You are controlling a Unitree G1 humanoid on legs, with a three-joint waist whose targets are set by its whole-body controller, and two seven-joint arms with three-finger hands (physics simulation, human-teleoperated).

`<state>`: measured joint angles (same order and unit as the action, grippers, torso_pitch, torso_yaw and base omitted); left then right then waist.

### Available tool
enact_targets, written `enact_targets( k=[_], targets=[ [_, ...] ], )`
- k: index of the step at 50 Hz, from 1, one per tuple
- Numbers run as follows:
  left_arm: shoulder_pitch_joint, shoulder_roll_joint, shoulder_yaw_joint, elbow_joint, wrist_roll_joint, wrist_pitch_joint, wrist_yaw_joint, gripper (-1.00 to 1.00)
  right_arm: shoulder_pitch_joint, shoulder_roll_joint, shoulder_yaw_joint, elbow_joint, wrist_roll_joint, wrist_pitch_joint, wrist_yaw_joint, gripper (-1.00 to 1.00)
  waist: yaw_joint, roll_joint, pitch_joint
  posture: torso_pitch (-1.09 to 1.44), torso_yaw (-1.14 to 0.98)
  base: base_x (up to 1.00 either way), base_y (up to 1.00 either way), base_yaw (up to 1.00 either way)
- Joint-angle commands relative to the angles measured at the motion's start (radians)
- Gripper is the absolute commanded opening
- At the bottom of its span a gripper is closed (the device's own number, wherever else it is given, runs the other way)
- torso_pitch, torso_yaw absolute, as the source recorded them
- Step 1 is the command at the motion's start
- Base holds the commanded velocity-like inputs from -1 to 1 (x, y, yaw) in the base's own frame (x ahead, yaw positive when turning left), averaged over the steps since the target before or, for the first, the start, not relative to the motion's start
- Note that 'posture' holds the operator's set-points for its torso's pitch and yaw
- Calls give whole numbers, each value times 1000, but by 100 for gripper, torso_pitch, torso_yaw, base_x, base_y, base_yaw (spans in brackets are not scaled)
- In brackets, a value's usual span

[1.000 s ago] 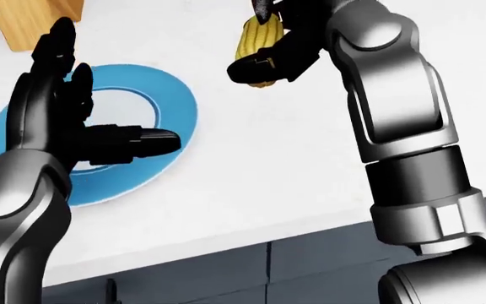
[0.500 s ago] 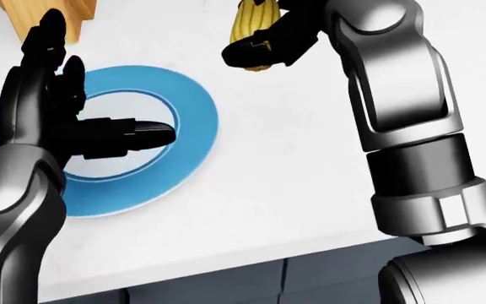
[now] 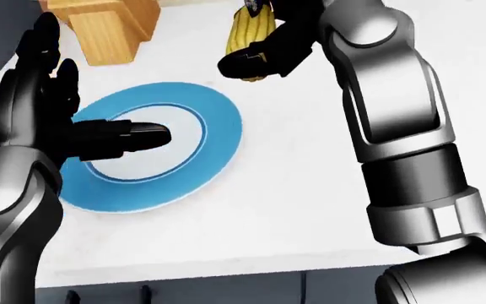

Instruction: Place the corn on the rack of the oven.

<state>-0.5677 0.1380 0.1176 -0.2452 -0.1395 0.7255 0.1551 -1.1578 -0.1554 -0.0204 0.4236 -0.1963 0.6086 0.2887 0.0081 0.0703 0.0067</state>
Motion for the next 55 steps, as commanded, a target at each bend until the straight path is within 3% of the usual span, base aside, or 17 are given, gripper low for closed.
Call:
enact_targets(
  k=[1,4,5,12,20,22,23,24,25,27,36,39,40,43,51,54,55],
  targets=[
    [-34,1,-7,-46,-2,-36,-4,100,-45,-18,-21,-41,-6,-29,-11,-100,-11,-11,-33,0,0,-54,0,98],
    [-34,1,-8,-46,0,-36,-4,100,-45,-17,-22,-40,-6,-30,-12,-100,-18,-67,-18,0,0,-54,0,98],
    [-33,0,-8,-43,0,-39,-5,100,-43,-16,-21,-41,-6,-30,-12,-100,-21,-109,-27,0,0,-55,0,98],
    [-34,0,-7,-48,-1,-32,-5,100,-41,-16,-21,-43,-7,-30,-10,-100,-29,-85,-36,0,0,-55,0,99],
    [-32,-3,-9,-43,1,-37,-6,100,-38,-15,-21,-42,-8,-32,-9,-100,-17,-13,2,0,0,-55,0,98],
    [-33,-3,-9,-46,0,-33,-5,100,-42,-17,-21,-43,-9,-28,-7,-100,-17,36,-2,0,0,-55,0,99],
    [-34,-3,-9,-45,0,-34,-5,100,-44,-18,-21,-43,-10,-26,-6,-100,-7,98,-31,0,0,-54,0,98],
    [-34,-3,-9,-46,0,-33,-5,100,-44,-18,-21,-44,-10,-25,-6,-100,10,39,16,0,0,-55,0,100],
    [-33,-3,-9,-45,0,-35,-6,100,-44,-18,-21,-42,-10,-27,-6,-100,-6,52,-25,0,0,-55,0,99],
    [-36,-2,-7,-47,-1,-31,-6,100,-48,-18,-21,-41,-11,-24,-6,-100,-1,38,-49,0,0,-54,0,100],
    [-34,-2,-9,-48,-2,-33,-4,100,-38,-17,-22,-46,-12,-26,-8,-100,8,-24,7,0,0,-55,0,100],
    [-31,-3,-11,-45,0,-38,-5,100,-29,-17,-22,-51,-12,-29,-9,-100,10,-103,-14,0,0,-55,0,100],
    [-31,-4,-11,-45,0,-38,-5,100,-27,-16,-22,-53,-12,-29,-9,-100,-2,-79,11,0,0,-55,0,100],
    [-30,-3,-10,-49,0,-35,-6,100,-27,-16,-22,-55,-11,-28,-9,-100,14,-90,-17,0,0,-55,0,100],
    [-31,-3,-7,-47,-1,-37,-6,100,-21,-12,-21,-53,-11,-31,-12,-100,14,-16,-2,0,0,-55,0,100],
    [-33,-2,-7,-48,-1,-33,-6,100,-21,-12,-20,-51,-11,-32,-12,-100,13,32,5,0,0,-55,0,100],
    [-33,-2,-8,-49,-1,-32,-6,100,-21,-12,-20,-51,-11,-32,-11,-100,23,84,-12,0,0,-55,0,100]
  ],
)
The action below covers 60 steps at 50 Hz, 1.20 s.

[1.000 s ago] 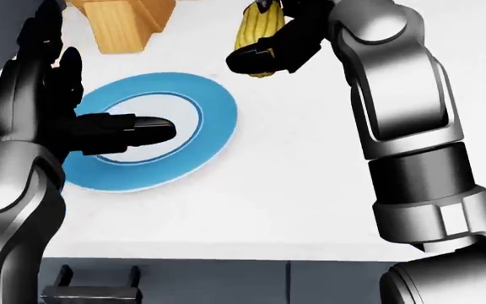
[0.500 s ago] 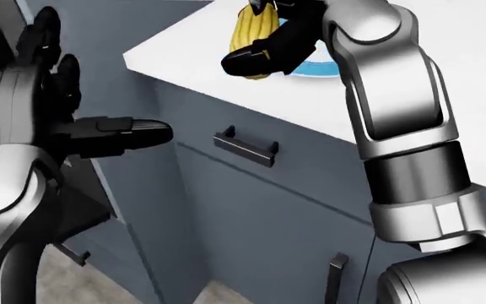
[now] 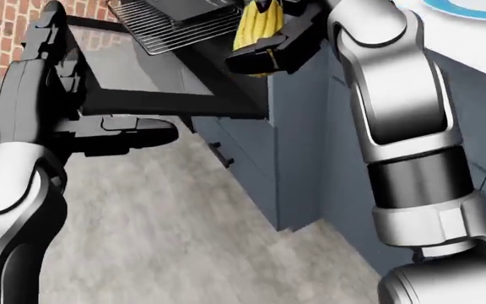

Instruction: Place the corn on the rack of the oven.

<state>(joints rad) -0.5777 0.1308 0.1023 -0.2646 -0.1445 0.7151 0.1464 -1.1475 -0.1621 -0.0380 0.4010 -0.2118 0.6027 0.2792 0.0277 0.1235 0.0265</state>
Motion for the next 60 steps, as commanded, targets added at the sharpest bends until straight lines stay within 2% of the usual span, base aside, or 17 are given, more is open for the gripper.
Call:
enact_targets(
  k=[1,5,11,13,14,17,19,22,24,26,32,39,43,48,52,56,60],
  targets=[
    [-22,5,8,-29,4,-24,2,100,-32,-3,-1,-25,5,-29,-1,-100,0,16,-10,0,0,-54,0,100],
    [-23,5,8,-29,3,-23,3,100,-26,-2,-1,-20,5,-36,1,-100,-1,-49,-62,0,0,-49,0,91],
    [-23,4,6,-24,4,-27,2,100,-36,-4,-3,-12,5,-32,1,-100,-5,-154,34,0,0,-9,0,17],
    [-24,4,6,-25,3,-26,2,100,-35,-4,-1,-16,4,-27,4,-100,7,-242,29,0,0,0,0,0],
    [-24,4,7,-26,2,-24,2,100,-37,-3,-2,-18,5,-24,4,-100,-13,-192,71,0,0,0,0,0],
    [-23,5,8,-29,1,-22,3,100,-43,-3,-6,-11,8,-28,-3,-100,-10,-197,5,0,0,0,0,0],
    [-23,5,8,-26,2,-25,2,100,-43,-3,-6,-10,11,-30,-5,-100,-18,-186,2,0,0,0,0,0],
    [-25,5,7,-31,1,-19,4,100,-44,-5,-7,-9,14,-33,-7,-100,-39,-141,9,0,0,0,0,0],
    [-23,4,6,-30,2,-22,4,100,-43,-6,-5,-13,14,-30,-6,-100,-51,-75,-4,0,0,0,0,0],
    [-23,4,6,-32,2,-20,4,100,-42,-6,-7,-18,17,-30,-6,-100,-44,-97,20,0,0,0,0,0],
    [-20,2,4,-33,4,-22,3,100,-40,-5,-9,-26,25,-29,-13,-100,-32,-129,13,0,0,0,0,0],
    [-20,2,5,-43,3,-12,4,100,-44,-5,-4,-27,30,-30,-13,-100,-16,-122,9,0,0,0,0,0],
    [-20,2,6,-44,2,-11,4,100,-49,-3,-7,-22,37,-34,-8,-100,-27,-164,3,0,0,0,0,0],
    [-20,2,5,-40,2,-16,3,100,-61,-12,-10,-7,33,-41,-25,-100,-30,-139,-14,0,0,0,0,0],
    [-22,2,5,-41,2,-14,4,100,-67,-16,-12,1,40,-40,-28,-100,-48,-72,-25,0,0,0,0,0],
    [-23,2,6,-41,1,-14,4,100,-73,-18,-13,7,43,-41,-28,-100,-44,-75,-7,0,0,19,0,0],
    [-22,3,5,-40,1,-15,2,100,-81,-19,-12,7,42,-34,-28,-100,-29,-107,5,0,0,41,0,0]
  ],
)
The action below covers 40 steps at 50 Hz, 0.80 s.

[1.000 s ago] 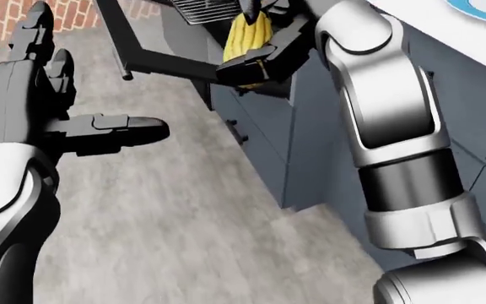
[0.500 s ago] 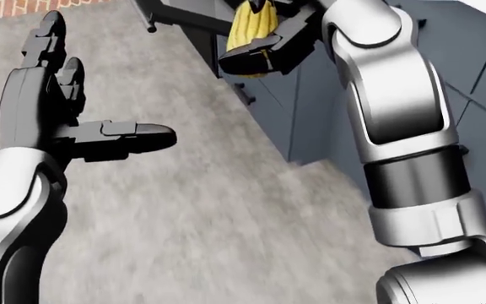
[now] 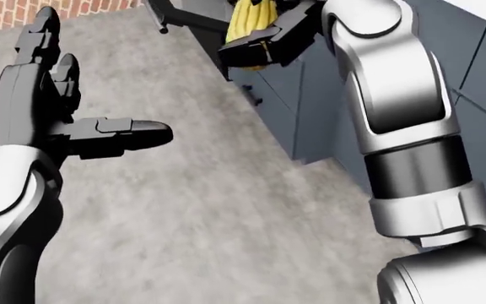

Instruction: Place the corn on the rack of the oven.

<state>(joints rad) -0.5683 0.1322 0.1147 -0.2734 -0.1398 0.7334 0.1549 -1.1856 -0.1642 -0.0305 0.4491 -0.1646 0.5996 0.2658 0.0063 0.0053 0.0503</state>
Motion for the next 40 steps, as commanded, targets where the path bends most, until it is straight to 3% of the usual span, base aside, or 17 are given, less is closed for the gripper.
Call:
enact_targets(
  k=[1,3,5,6,8,14,16,17,18,20,27,29,31,32,33,34,40],
  targets=[
    [-30,1,-6,-31,-4,-35,-7,100,-44,-18,-19,-42,-5,-29,-13,-100,-2,2,-19,0,0,42,0,0],
    [-31,2,-6,-31,-5,-34,-7,100,-46,-18,-19,-44,-5,-26,-13,-100,7,-27,-22,0,0,42,0,0],
    [-30,1,-7,-31,-4,-36,-7,100,-43,-17,-18,-48,-6,-24,-13,-100,8,-90,-42,0,0,41,0,0],
    [-31,1,-6,-34,-5,-32,-6,100,-45,-17,-18,-51,-7,-20,-12,-100,2,-54,-20,0,0,41,0,0],
    [-31,1,-7,-40,-5,-27,-4,100,-45,-18,-18,-56,-8,-16,-11,-100,1,-59,-22,0,0,41,0,0],
    [-30,1,-7,-34,-5,-32,-6,100,-39,-15,-18,-51,-8,-23,-13,-100,-16,13,-11,0,0,41,0,0],
    [-32,1,-6,-36,-5,-28,-5,100,-38,-14,-18,-49,-8,-25,-13,-100,-26,59,-23,0,0,41,0,0],
    [-32,1,-6,-35,-5,-29,-5,100,-38,-14,-17,-49,-8,-25,-14,-100,-28,96,-38,0,0,41,0,0],
    [-31,1,-7,-35,-5,-29,-5,100,-37,-13,-18,-49,-8,-26,-15,-100,-18,80,-35,0,0,41,0,0],
    [-33,2,-6,-36,-6,-28,-5,100,-35,-13,-17,-52,-9,-24,-15,-100,-21,85,-18,0,0,41,0,0],
    [-32,1,-6,-36,-6,-29,-5,100,-33,-14,-17,-52,-13,-26,-16,-100,7,14,-20,0,0,41,0,0],
    [-29,2,-6,-27,-5,-40,-7,100,-33,-13,-17,-46,-12,-31,-16,-100,13,-20,-25,0,0,42,0,0],
    [-32,2,-6,-33,-6,-32,-5,100,-33,-13,-17,-45,-13,-31,-15,-100,13,-87,-47,0,0,41,0,0],
    [-32,2,-6,-34,-6,-30,-4,100,-32,-13,-16,-47,-13,-30,-15,-100,2,-45,-31,0,0,41,0,0],
    [-32,1,-7,-36,-6,-28,-4,100,-31,-13,-16,-50,-13,-28,-15,-100,10,-62,-26,0,0,41,0,0],
    [-32,1,-6,-38,-6,-27,-4,100,-29,-13,-16,-52,-14,-28,-14,-100,0,-59,-27,0,0,41,0,0],
    [-32,1,-6,-33,-6,-33,-5,100,-41,-13,-17,-40,-15,-30,-14,-100,-15,-8,-23,0,0,41,0,0]
  ],
)
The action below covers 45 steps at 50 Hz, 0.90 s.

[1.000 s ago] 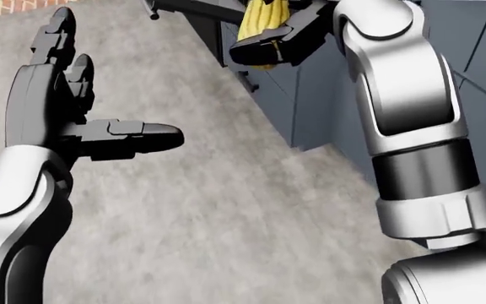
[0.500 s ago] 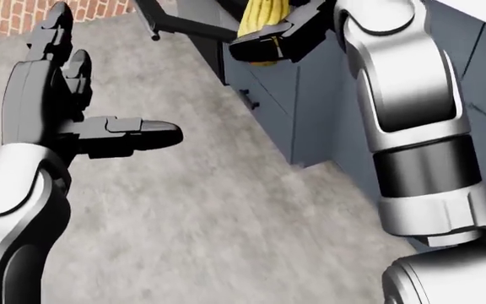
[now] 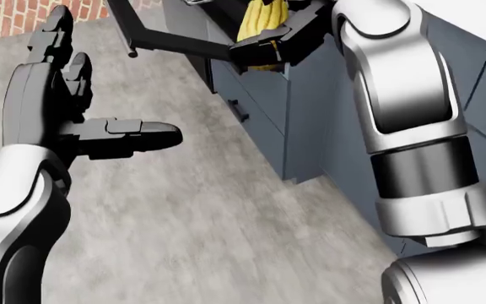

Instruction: Place the corn on the rack of the oven.

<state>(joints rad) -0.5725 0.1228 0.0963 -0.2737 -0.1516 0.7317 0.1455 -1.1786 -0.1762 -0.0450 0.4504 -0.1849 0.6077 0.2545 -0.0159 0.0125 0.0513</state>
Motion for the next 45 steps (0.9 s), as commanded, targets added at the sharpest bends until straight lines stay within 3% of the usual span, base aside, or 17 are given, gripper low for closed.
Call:
enact_targets(
  k=[1,3,5,6,7,8,16,19,20,22,30,32,34,35,37,39,45],
  targets=[
    [-28,11,13,-34,5,-30,5,100,-50,-2,-1,-40,5,-37,-2,-100,4,-3,-23,0,0,42,0,0],
    [-29,11,13,-35,5,-27,5,100,-54,-3,-2,-39,4,-35,-1,-100,-4,32,-31,0,0,41,0,0],
    [-30,12,13,-35,4,-27,5,100,-53,-4,-2,-39,3,-35,-1,-100,-4,94,-55,0,0,40,0,0],
    [-29,12,13,-33,4,-30,4,100,-53,-3,-1,-42,3,-33,-1,-100,3,59,-38,0,0,41,0,0],
    [-29,12,14,-33,4,-30,4,100,-52,-2,-1,-45,3,-30,-1,-100,-4,81,-27,0,0,41,0,0],
    [-29,12,13,-35,4,-27,5,100,-50,-1,-1,-44,3,-33,-2,-100,4,77,-27,0,0,41,0,0],
    [-28,10,11,-39,5,-25,6,100,-40,1,-1,-56,2,-30,-1,-100,34,6,-35,0,0,41,0,0],
    [-28,11,12,-39,5,-25,5,100,-39,0,-1,-53,2,-33,0,-100,40,-60,-51,0,0,41,0,0],
    [-28,11,11,-40,5,-24,6,100,-41,0,-1,-55,2,-30,0,-100,36,-54,-53,0,0,41,0,0],
    [-27,11,11,-38,5,-26,5,100,-42,0,-1,-53,2,-31,0,-100,35,-71,-21,0,0,41,0,0],
    [-31,12,14,-36,4,-26,6,100,-48,1,-2,-38,2,-39,-4,-100,6,-9,-30,0,0,39,0,0],
    [-33,12,14,-43,2,-19,8,100,-49,1,-2,-36,3,-41,-5,-100,2,24,-38,0,0,34,0,0],
    [-31,13,15,-38,2,-25,6,100,-49,1,-2,-38,3,-39,-5,-100,3,84,-60,0,0,33,0,0],
    [-31,13,15,-37,2,-26,6,100,-49,1,-2,-39,3,-39,-5,-100,6,54,-54,0,0,34,0,0],
    [-33,13,15,-46,1,-17,8,100,-48,1,-1,-44,3,-33,-3,-100,6,75,-33,0,0,33,0,0],
    [-34,15,15,-46,1,-17,8,100,-56,-1,-1,-35,2,-36,-3,-100,11,61,-45,0,0,34,0,0],
    [-45,19,22,-62,-3,1,13,100,-63,-3,-3,-37,2,-31,-3,-100,20,14,-43,0,0,21,0,0]
  ],
)
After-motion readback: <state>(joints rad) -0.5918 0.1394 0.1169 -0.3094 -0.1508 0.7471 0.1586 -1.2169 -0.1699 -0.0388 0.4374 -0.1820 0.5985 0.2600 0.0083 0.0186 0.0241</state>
